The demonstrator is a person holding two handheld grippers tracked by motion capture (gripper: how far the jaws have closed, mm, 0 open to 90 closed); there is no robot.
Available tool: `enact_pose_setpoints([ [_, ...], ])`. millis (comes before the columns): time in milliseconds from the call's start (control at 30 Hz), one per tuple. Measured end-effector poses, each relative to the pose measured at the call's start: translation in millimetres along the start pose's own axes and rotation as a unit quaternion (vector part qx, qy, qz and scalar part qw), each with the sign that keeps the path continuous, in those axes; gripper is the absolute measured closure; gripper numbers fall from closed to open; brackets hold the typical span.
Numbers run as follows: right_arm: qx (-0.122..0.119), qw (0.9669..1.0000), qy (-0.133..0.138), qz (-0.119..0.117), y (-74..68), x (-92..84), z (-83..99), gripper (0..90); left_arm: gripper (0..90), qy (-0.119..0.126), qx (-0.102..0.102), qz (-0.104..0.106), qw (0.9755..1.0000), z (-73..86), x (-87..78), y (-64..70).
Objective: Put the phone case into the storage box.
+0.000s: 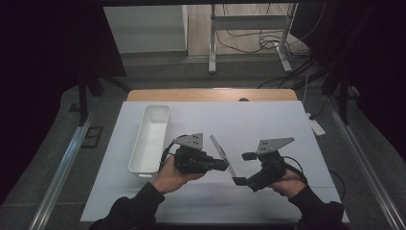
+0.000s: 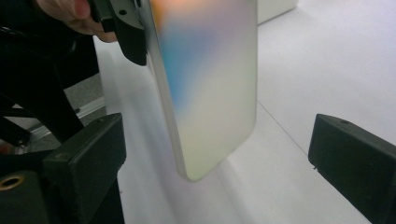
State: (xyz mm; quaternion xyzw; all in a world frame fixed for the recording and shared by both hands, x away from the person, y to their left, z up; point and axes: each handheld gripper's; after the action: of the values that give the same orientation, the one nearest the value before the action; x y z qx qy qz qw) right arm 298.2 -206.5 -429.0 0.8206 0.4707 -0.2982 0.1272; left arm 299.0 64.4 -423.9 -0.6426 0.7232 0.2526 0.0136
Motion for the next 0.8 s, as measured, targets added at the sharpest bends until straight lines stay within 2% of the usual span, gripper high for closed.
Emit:
enact_pose_setpoints([
  [400,0.002,0.9996,-0.005,0.029,0.4,-2.0,3.0,3.0,88.1,0.001,-0.011,-0.037,0.9992,2.6,-12.3,-0.5],
  [800,0.012,0.9979,0.0,0.064,1.6,-9.0,7.8,2.7,88.1,0.0,-0.018,-0.077,0.9969,2.5,-20.3,-1.2],
])
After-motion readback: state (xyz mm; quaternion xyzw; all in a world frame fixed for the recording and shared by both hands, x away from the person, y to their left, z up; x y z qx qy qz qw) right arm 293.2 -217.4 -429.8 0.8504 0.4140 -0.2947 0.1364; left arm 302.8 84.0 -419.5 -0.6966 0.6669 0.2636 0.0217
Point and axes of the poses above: each handheld gripper's, and its own axes: x roughly forward along the jaws, z roughly out of its underside, y roughly to its right, and after that the axes turned 12 degrees about z, right-handed
